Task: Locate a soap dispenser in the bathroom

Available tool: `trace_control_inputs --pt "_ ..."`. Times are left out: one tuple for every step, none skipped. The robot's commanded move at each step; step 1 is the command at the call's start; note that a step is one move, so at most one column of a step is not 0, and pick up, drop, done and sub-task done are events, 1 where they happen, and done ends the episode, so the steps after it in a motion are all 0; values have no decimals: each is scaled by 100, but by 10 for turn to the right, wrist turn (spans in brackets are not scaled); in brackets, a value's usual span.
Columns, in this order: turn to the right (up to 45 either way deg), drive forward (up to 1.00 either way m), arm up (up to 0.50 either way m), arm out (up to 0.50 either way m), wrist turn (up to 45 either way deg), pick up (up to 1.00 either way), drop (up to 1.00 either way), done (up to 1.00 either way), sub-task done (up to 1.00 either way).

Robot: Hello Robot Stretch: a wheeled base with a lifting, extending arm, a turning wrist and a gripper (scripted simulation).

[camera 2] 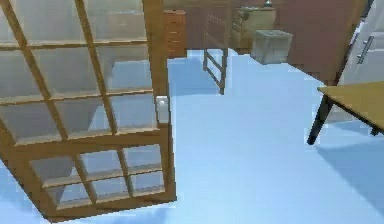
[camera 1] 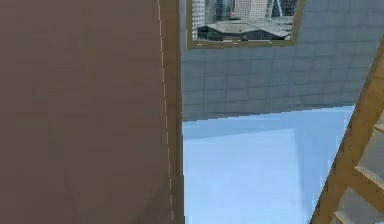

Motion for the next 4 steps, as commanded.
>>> trace_control_inputs --pt "390 0 0 0 0 0 0 0 0" --pt "30 0 0 0 0 0 0 0 0" --pt "0 75 0 0 0 0 0 0 0" --pt "-450 0 0 0 0 0 0 0 0"
